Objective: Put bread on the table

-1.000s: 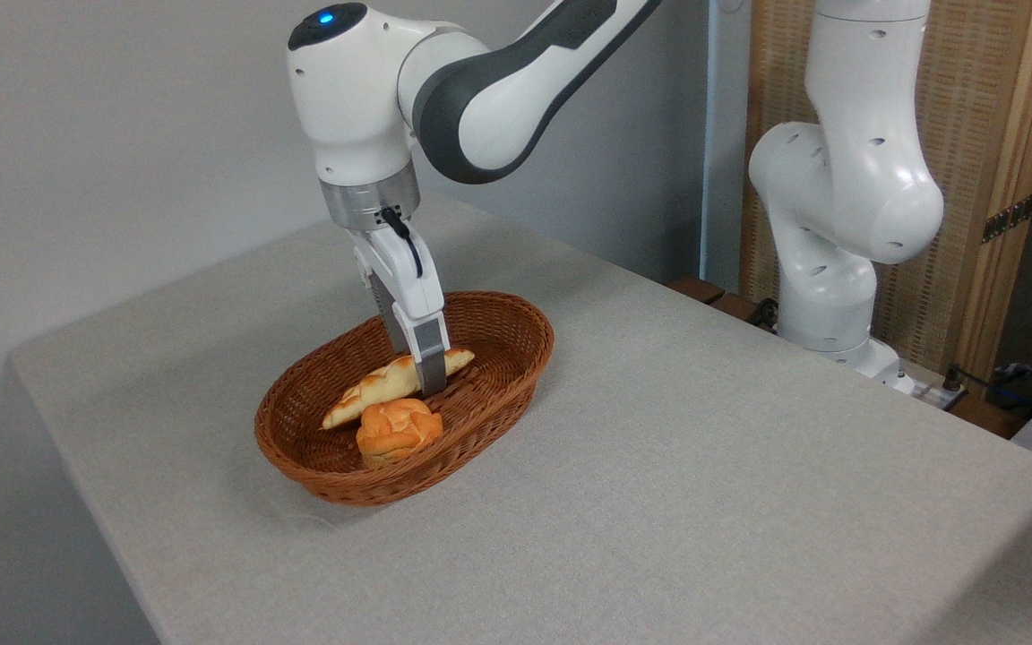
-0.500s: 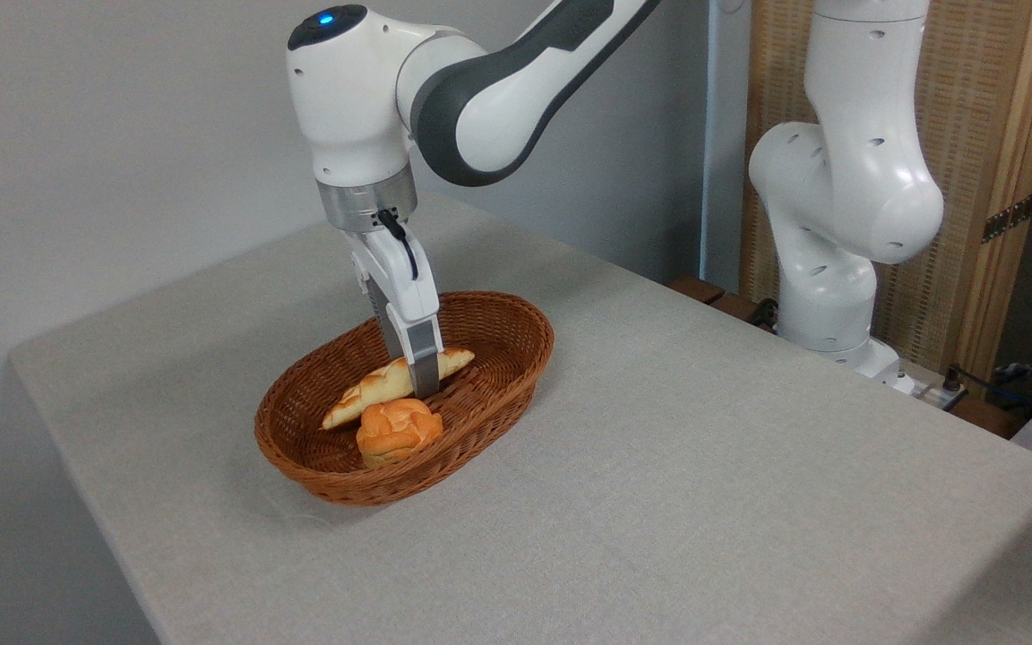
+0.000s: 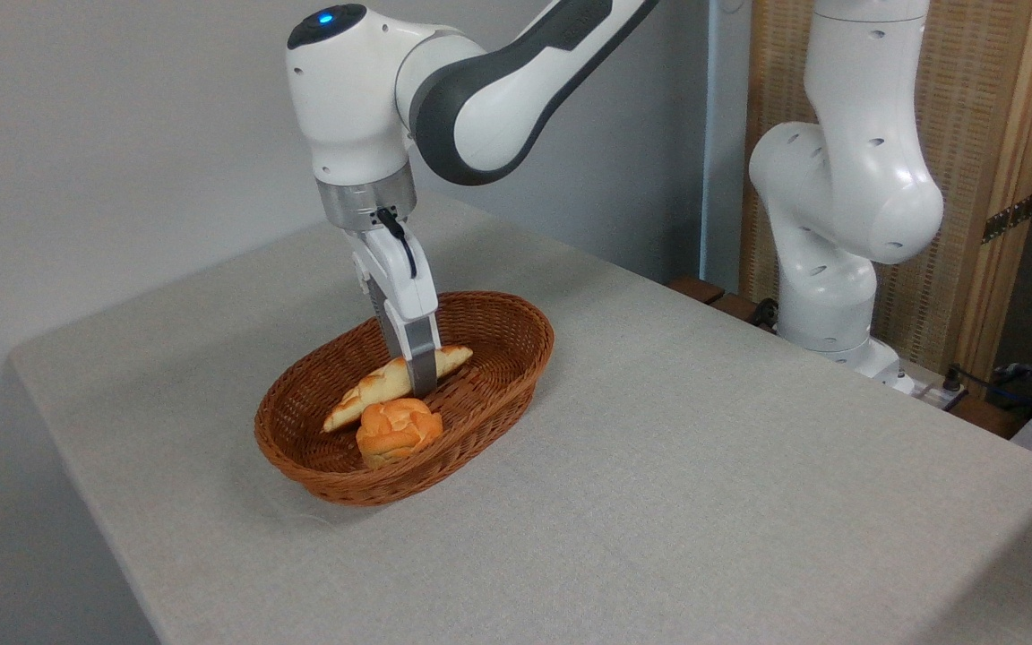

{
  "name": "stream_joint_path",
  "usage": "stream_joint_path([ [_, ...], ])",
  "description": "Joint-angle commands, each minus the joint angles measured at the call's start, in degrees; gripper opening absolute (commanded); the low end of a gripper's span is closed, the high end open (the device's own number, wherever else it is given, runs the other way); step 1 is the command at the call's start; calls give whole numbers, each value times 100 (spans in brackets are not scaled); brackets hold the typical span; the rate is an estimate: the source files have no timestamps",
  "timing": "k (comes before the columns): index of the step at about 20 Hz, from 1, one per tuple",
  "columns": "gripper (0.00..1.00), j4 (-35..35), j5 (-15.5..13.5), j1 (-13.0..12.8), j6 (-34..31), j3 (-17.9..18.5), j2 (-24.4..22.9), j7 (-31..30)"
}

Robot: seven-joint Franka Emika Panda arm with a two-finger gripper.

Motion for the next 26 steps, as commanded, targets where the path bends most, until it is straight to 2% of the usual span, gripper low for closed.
stream_joint_path([
  [1,38,6,60,-24,53,-14,-48,-13],
  [14,38,349,-2,-7,0,21,-294,-311],
  [19,40,481,16,90,-254,100,-408,-356],
  [21,40,481,25,213,-307,223,-531,-347],
  [26,40,542,51,231,-623,741,-707,-250],
])
